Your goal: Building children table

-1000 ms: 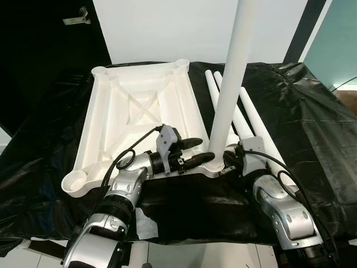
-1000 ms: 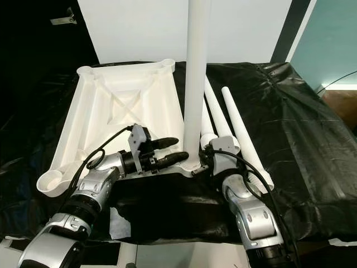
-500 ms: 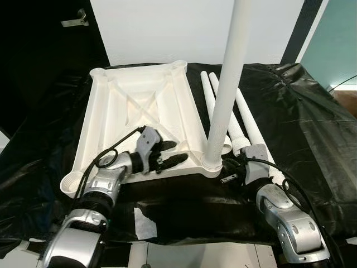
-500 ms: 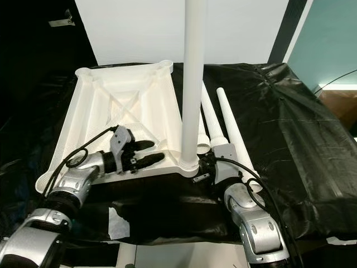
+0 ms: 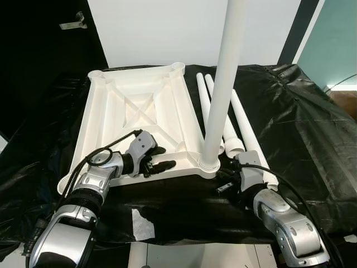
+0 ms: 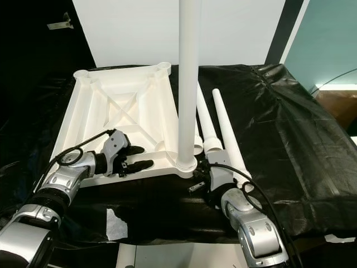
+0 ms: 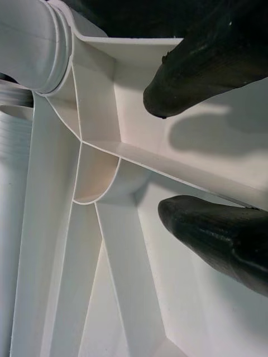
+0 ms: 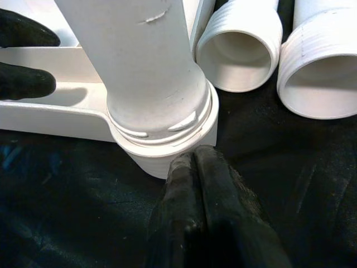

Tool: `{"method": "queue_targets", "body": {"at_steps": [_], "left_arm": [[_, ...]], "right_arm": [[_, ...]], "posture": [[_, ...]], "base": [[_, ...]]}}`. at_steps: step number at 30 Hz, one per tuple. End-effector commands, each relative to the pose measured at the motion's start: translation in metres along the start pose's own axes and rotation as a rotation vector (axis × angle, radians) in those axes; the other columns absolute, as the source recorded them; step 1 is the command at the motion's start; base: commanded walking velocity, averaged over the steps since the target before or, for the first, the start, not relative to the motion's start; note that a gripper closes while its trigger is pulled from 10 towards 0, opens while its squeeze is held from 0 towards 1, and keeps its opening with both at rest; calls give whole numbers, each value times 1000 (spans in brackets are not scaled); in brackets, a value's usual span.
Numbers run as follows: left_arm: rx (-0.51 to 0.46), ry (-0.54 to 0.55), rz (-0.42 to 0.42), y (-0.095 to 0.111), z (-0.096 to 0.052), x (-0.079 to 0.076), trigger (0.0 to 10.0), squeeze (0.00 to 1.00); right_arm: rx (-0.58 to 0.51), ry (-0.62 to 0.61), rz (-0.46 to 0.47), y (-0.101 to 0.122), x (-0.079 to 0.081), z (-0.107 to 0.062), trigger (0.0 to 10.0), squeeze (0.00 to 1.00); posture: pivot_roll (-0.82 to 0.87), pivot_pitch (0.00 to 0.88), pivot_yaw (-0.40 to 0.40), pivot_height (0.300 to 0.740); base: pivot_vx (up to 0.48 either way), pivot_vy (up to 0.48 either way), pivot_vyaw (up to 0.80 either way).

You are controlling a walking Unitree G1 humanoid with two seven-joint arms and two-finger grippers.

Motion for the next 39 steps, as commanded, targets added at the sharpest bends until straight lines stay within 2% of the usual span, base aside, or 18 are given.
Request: {"method": "queue_targets", "body": {"at_steps": [1,14,18,26,27,33,35,39], "left_arm": [[147,-167,-95,-35,-7,-19,10000,0],[169,-293,-152,-40,-17,-33,10000,0],[147,-380,-152,-35,-4,-50,10000,0],[110,-434,-162,-28,9,-66,10000,0],[96,-453,-168,-25,13,-72,10000,0],[64,-436,-139,-21,18,-73,10000,0],[9,-360,-97,-13,23,-65,10000,0],[-52,-338,-97,-4,25,-63,10000,0]], "right_arm": [[-19,26,-4,6,3,3,10000,0],[16,66,-11,-1,4,10,10000,0],[30,63,-45,-4,-1,24,10000,0],[-2,39,-55,7,-8,34,10000,0],[-12,30,-59,11,-10,37,10000,0],[-19,31,-59,12,-10,38,10000,0],[-24,37,-58,12,-7,37,10000,0],[-30,54,-49,12,0,34,10000,0]], "posture": [[-95,0,15,740],[-81,0,11,740],[-80,0,15,740],[-74,0,14,740],[-74,0,15,740],[-76,2,15,740],[-77,4,15,740],[-83,6,18,740]], "base": [[0,0,0],[0,0,0],[0,0,0],[0,0,0],[0,0,0],[0,0,0],[0,0,0],[0,0,0]]}}
Point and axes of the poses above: a point about 5 cm out from each wrist's last joint towards the gripper, its own z axis pointing out of the wrist towards the gripper, its own y axis along the axis of the wrist's last joint, x = y × z, the point moved 2 cm from there along z, pointing out of the wrist towards the gripper, and after that the axes turned 7 degrees about -z, right-handed, at the moved point
